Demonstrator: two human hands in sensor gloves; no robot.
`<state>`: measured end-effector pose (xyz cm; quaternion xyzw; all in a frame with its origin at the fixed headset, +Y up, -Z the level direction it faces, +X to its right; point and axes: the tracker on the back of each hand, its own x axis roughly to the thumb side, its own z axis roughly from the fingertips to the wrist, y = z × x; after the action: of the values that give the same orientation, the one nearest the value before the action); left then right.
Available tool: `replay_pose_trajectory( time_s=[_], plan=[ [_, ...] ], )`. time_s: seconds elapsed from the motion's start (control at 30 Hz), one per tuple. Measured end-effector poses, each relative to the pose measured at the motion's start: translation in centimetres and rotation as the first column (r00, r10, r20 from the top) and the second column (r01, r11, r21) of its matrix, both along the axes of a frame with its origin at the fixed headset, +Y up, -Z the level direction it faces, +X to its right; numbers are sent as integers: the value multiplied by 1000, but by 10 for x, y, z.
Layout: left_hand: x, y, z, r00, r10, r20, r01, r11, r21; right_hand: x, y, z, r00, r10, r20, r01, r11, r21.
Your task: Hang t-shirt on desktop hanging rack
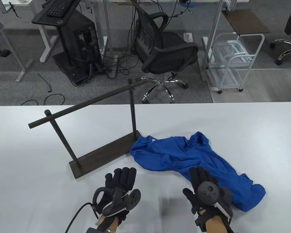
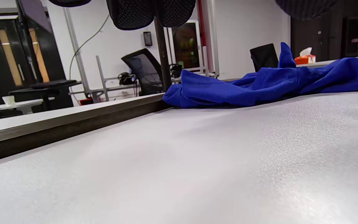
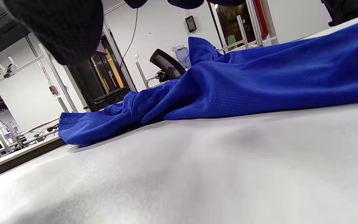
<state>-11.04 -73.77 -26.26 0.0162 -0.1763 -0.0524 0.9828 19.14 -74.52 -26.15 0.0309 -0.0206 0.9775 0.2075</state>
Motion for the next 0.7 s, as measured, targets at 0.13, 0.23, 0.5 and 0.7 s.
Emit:
replay_pose_trajectory(
  time_s=[0.13, 0.23, 0.5, 0.7],
  plan=[
    [0, 0, 0, 1000, -8, 3, 8, 1000, 2, -1, 1, 1, 1000, 11, -3, -11, 1000, -11],
    [-1, 1, 1, 1000, 4, 1, -4, 1000, -1, -4, 1, 3, 999, 29, -12, -30, 999, -13],
    [0, -8, -4, 1000, -14, 1, 14, 999, -39, -11, -12, -1, 989, 144, -19, -145, 978, -153],
    [-3, -8, -4, 999, -38, -15, 37, 998, -48, -11, -27, -8, 918, 397, 18, -370, 871, -324]
  ],
)
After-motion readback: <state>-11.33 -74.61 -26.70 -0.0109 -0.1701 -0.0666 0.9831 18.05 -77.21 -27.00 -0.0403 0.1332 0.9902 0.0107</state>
